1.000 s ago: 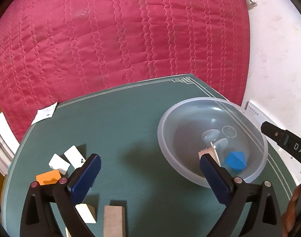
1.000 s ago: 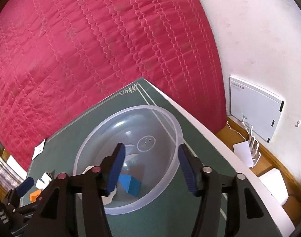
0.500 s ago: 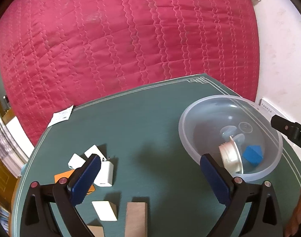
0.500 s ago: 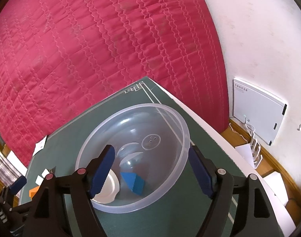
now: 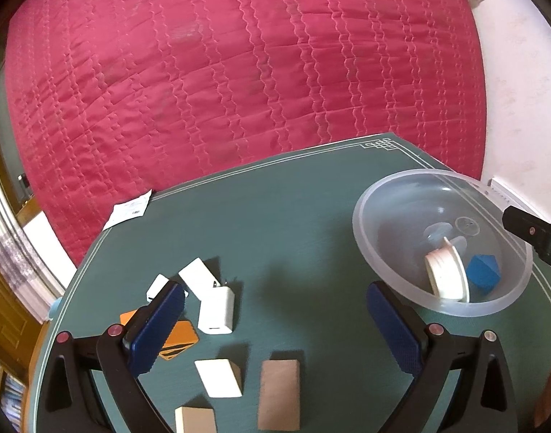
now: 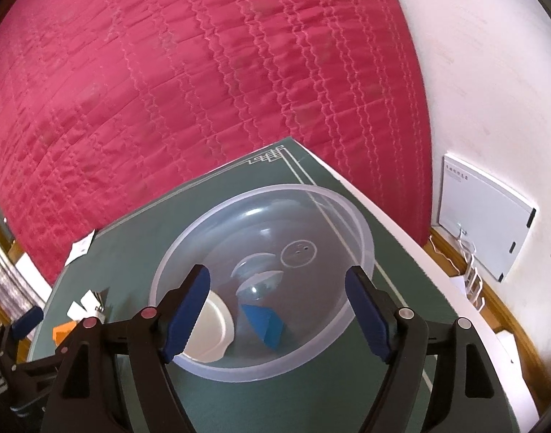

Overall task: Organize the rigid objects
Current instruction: 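Withdraw both grippers from the bowl back over the remaining blocks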

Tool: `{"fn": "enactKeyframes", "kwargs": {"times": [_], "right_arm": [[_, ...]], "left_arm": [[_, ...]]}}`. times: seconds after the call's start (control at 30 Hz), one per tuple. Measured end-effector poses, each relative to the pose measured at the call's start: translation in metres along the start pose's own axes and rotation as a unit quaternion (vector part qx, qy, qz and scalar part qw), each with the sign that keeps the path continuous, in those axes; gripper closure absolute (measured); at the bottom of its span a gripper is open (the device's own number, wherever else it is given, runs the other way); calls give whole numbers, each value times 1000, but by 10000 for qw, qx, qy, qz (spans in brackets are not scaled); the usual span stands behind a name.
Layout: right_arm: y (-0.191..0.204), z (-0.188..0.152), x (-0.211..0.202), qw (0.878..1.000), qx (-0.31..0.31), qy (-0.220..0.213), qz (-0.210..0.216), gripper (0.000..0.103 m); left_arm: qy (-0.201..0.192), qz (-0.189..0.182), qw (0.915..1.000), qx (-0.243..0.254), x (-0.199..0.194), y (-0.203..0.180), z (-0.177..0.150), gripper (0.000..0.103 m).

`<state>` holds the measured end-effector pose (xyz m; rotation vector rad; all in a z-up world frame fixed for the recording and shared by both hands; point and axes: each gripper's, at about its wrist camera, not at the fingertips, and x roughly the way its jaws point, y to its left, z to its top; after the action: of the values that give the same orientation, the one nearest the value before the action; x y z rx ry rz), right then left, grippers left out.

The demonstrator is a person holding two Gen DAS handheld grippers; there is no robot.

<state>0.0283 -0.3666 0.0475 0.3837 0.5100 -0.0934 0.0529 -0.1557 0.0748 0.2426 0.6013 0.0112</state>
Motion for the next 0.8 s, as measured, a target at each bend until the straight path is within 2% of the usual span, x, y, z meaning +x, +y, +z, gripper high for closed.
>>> {"fn": "enactKeyframes", "kwargs": {"times": [0.37, 0.7, 0.8], "right_arm": [[17, -9, 1, 9989, -458, -60, 14, 25], [43, -16, -4, 9946, -1008, -234, -24, 25], [60, -19, -10, 9918, -1259, -170, 125, 25]], "left_arm": [[121, -16, 9997, -192, -1, 25, -9, 1], [412, -3, 9980, -480, -10, 84, -37, 1], [521, 2, 9969, -590, -12, 100, -46, 1]]}}
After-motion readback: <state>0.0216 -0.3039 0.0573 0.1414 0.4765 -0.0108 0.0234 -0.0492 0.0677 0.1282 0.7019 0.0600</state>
